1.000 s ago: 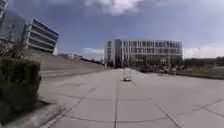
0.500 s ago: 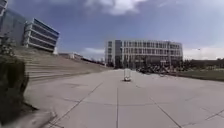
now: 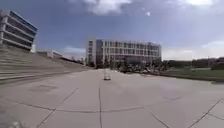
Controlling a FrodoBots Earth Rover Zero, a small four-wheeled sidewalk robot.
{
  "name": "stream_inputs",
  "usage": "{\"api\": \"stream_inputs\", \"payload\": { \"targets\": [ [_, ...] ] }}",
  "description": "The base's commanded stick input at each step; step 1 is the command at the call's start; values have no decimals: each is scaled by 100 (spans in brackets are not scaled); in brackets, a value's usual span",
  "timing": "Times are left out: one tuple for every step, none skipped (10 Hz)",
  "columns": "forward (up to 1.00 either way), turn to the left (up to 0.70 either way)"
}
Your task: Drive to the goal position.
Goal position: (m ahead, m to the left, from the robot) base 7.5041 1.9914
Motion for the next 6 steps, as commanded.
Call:
{"api": "stream_inputs", "payload": {
  "targets": [
    [50, -4],
    [50, -1],
    [50, 0],
    [50, 0],
    [50, 0],
    [50, 0]
  ]
}}
